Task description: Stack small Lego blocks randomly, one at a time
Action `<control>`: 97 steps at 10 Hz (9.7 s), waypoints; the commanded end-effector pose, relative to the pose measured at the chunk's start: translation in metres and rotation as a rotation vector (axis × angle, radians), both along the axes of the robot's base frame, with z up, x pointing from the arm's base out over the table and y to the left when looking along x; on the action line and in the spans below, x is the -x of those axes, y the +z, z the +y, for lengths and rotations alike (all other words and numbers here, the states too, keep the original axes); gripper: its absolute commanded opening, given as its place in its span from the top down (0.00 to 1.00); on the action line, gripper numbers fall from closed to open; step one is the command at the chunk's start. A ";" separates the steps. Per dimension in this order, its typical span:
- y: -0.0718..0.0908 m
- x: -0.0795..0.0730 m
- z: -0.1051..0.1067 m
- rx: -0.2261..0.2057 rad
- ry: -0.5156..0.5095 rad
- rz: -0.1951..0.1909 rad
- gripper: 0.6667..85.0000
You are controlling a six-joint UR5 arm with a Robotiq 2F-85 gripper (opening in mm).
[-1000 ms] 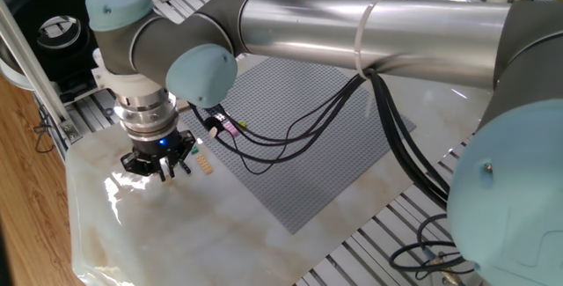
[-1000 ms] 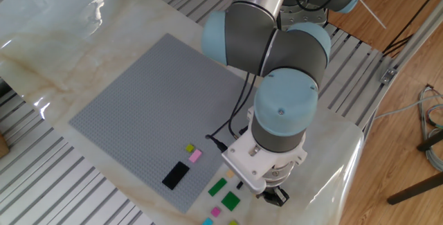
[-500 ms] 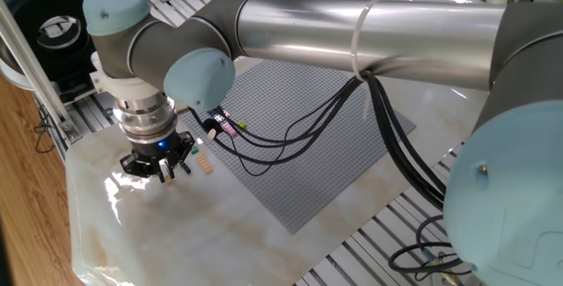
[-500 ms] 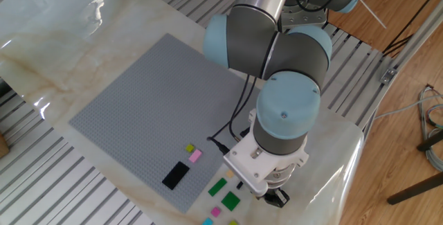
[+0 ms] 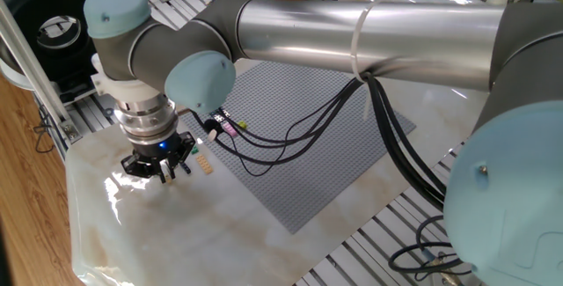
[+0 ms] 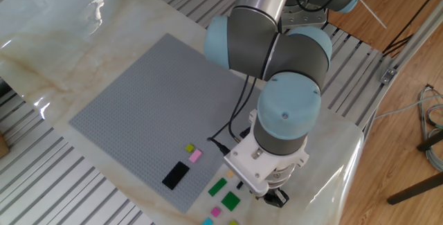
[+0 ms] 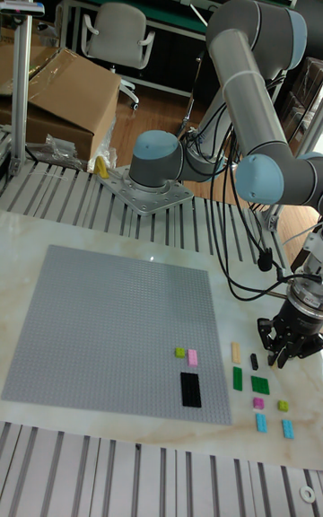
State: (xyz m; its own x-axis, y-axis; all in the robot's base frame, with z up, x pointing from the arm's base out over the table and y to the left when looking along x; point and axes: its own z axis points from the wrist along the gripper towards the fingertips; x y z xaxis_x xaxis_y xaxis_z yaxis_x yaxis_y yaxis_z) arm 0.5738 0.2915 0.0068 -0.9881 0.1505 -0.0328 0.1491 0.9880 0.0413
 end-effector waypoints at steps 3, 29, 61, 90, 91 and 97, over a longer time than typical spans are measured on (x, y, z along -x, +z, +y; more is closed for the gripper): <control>-0.001 0.001 0.001 -0.008 -0.001 0.002 0.74; 0.047 -0.013 -0.130 0.063 0.092 -0.070 0.99; 0.017 -0.024 -0.220 -0.005 0.171 -0.065 0.99; 0.007 -0.019 -0.215 -0.021 0.204 -0.099 0.99; 0.007 -0.018 -0.216 -0.016 0.200 -0.095 0.99; 0.001 -0.013 -0.210 -0.024 0.121 -0.060 0.99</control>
